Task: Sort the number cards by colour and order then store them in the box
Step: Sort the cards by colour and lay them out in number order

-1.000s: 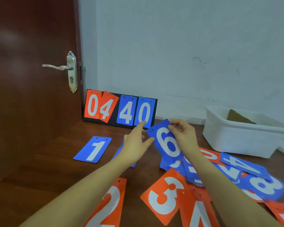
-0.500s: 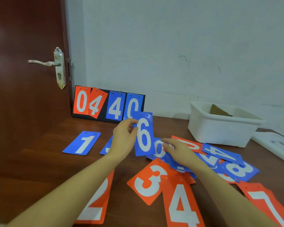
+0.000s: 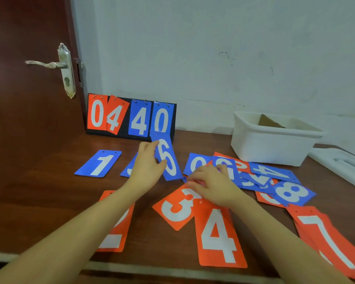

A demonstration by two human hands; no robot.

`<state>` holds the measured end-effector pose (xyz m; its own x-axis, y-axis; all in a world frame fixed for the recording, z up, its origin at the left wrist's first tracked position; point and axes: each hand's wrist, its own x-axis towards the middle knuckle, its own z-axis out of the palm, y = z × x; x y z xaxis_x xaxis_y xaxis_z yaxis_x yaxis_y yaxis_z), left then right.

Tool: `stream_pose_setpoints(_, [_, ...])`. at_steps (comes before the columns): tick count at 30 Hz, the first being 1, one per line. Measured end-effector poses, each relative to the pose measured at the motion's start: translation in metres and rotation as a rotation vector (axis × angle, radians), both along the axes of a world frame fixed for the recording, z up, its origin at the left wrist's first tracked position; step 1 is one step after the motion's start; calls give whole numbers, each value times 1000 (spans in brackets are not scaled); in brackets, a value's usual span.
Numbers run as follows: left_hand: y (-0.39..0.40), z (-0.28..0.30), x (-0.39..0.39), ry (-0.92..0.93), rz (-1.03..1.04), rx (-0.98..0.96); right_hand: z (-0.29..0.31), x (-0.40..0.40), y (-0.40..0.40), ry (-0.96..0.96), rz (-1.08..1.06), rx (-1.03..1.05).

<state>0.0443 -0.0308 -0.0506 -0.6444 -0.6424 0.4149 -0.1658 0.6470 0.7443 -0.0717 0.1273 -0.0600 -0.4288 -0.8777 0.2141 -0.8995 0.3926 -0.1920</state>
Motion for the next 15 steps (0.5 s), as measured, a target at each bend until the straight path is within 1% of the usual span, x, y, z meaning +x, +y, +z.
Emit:
stream_pose_setpoints(1, [2,-1,4,-2,-3,-5,0,11,2,22,33,30])
stream_pose_setpoints(4, [10,-6,20,9,-11,-18,-6,33,10,-9,133,137])
stream_pose_setpoints(8, [14,-9,39,32,5,-28,-9,50,21,-180,280,148])
stream_pose_setpoints(11, [13,-9,44,49,2,3,-5,55,24,-247,316,155])
stream_pose_setpoints(13, [11,-8,43,66,-6,33,-4,48,21,-297,257,15])
stream_pose_setpoints(15, [8,-6,38,69,-15,29,-3,30,16,-344,54,-191])
